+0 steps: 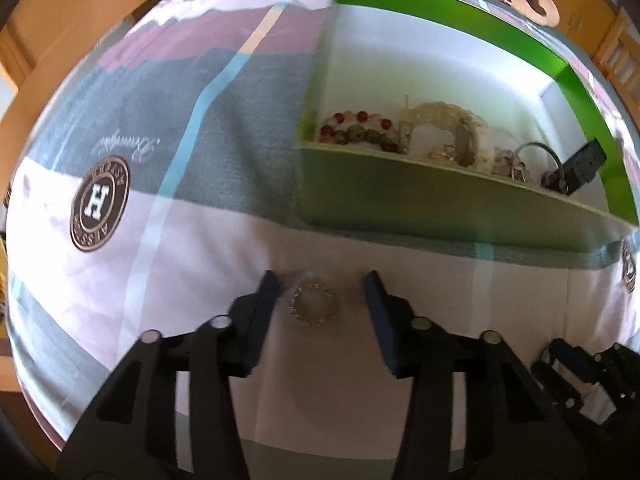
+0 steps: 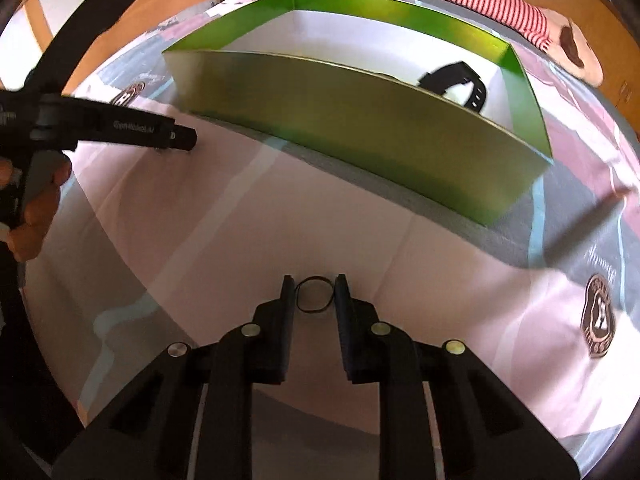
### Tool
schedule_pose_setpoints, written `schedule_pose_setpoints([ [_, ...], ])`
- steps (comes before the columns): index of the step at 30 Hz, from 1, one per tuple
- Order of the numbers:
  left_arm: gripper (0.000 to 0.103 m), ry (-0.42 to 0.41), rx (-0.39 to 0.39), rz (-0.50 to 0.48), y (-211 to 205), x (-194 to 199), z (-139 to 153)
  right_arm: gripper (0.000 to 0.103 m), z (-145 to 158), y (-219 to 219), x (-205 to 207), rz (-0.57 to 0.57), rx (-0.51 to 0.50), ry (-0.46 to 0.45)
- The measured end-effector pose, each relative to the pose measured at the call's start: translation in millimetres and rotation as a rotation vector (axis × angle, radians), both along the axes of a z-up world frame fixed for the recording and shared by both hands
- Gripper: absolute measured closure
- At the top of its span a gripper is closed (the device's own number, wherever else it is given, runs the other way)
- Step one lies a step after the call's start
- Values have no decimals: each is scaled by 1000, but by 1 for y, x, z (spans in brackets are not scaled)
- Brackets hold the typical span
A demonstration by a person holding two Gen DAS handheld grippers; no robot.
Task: Organize jewelry
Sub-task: 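Grasp the small gold beaded ring with the left tool while the right tool reaches the black ring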
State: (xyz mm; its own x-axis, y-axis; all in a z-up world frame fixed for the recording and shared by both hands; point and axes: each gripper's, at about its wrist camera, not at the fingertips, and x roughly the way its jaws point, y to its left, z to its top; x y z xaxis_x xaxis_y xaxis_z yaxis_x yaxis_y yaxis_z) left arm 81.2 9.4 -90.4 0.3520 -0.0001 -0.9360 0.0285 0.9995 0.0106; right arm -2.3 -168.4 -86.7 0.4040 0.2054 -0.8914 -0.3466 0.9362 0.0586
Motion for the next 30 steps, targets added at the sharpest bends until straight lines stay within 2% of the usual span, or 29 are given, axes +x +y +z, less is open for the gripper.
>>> schedule_pose_setpoints([
  [2,81,-6,47,-46,-12,-6,1,83,0,-3,0,-16,22,4],
  [5,82,-14,108,-96,-24,-17,1,83,0,-5,4,-29,43,10],
  [7,82,-13,114,-127,-32,-24,1,83,0,-6,5,-33,51,9],
  [17,82,-23,-9,-255,-54,-40,11,83,5,-8,4,-44,17,-25],
  [25,82,7,-81,-241,-44,-38,13,83,4,-14,5,-66,6,-33],
  [26,77,12,-97,-231,-41,-37,14,82,6,-19,4,-69,6,-33],
  [27,64,16,-110,-220,-37,-36,16,78,6,-16,5,-75,7,-33],
  [28,57,18,-136,-195,-29,-33,19,73,6,-17,5,-78,9,-33],
  [29,53,18,-162,-173,-23,-33,20,60,8,-18,5,-85,14,-42],
  [30,53,23,-188,-153,-17,-31,22,57,10,-17,4,-87,16,-51],
])
